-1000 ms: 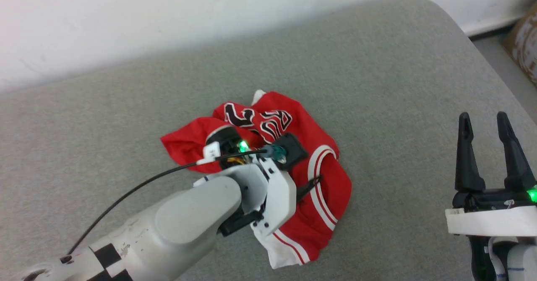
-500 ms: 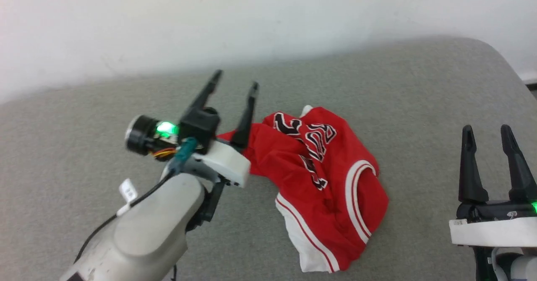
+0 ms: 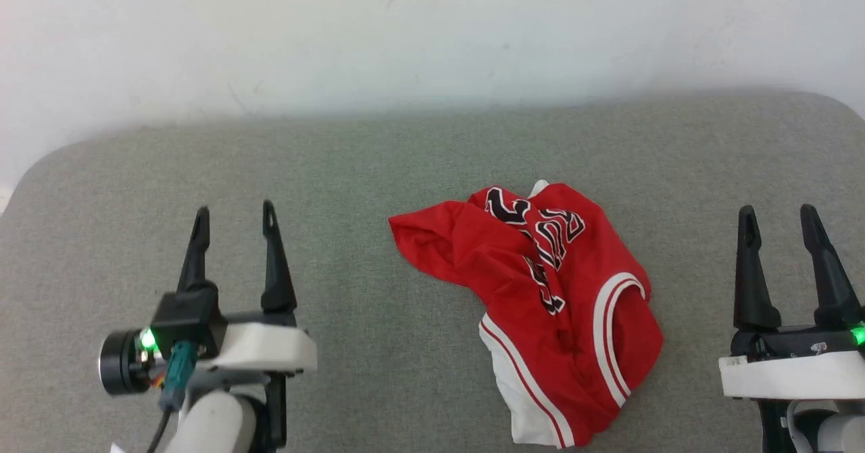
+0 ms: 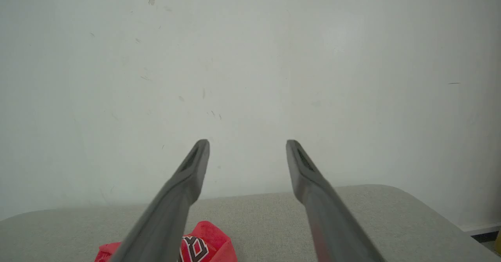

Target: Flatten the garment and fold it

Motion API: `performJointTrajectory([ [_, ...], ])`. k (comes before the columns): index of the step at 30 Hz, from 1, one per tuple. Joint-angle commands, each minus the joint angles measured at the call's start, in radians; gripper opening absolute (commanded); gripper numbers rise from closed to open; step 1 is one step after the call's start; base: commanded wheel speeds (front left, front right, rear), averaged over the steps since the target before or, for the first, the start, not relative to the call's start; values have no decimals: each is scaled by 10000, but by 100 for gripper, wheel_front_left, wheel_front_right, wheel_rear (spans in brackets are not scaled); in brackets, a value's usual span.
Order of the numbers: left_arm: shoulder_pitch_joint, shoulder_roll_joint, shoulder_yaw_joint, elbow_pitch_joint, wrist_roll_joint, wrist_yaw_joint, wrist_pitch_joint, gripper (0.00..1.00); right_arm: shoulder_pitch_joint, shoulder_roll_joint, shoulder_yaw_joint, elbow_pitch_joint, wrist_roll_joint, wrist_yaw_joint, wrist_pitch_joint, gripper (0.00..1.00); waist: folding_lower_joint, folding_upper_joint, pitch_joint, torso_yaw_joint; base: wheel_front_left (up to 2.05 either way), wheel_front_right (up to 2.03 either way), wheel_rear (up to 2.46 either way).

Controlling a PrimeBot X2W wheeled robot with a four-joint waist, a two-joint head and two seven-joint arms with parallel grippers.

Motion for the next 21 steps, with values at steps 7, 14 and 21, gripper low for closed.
performJointTrajectory([
  [7,1366,-766,1083,180,1191,-1057,-46,100,313,17,151,246,-92,-6,-46,100,1,-1,-154,165,0,0,0],
  [14,1983,-1300,1650,170,1904,-1742,-47,100,521,17,223,467,-166,-6,-46,100,1,-1,-268,255,0,0,0],
  [21,2197,-1668,2048,268,2306,-2173,-47,100,592,17,289,528,-178,-6,-46,100,1,-1,-300,282,0,0,0],
])
